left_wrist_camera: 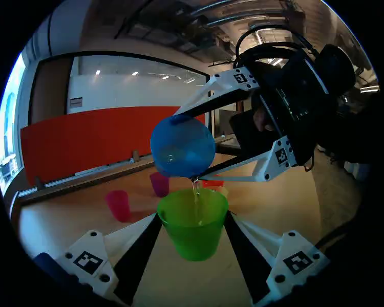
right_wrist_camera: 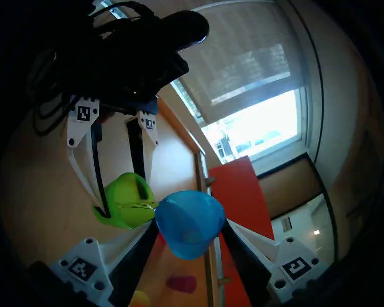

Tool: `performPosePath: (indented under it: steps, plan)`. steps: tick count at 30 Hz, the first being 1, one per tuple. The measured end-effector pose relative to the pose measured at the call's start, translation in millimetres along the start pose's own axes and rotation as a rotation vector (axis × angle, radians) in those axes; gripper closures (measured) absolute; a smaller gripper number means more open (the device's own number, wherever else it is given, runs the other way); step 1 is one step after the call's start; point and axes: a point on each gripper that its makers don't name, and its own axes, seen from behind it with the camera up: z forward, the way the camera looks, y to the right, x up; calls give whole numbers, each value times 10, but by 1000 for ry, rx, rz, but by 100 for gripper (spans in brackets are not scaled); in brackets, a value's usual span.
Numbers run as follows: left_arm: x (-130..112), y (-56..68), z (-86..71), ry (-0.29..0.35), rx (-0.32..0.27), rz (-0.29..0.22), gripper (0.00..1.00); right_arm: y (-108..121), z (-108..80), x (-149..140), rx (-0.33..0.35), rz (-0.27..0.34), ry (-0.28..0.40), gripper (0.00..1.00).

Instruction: Pour water

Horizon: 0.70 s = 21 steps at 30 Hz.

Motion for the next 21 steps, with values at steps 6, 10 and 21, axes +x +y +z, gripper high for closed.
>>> performPosePath:
  steps: [6,10,21]
  plan:
    - [0,3,2,-1,0,1,14,9,-4,2,-1,-8,-2,10]
    - [-3,0,-4,-2,1,1,14,11,-5,-2,-4,-17,-3,10]
    - [14,6,2,-1,0,6,14,12,-15,13,-12,-39,-4,10]
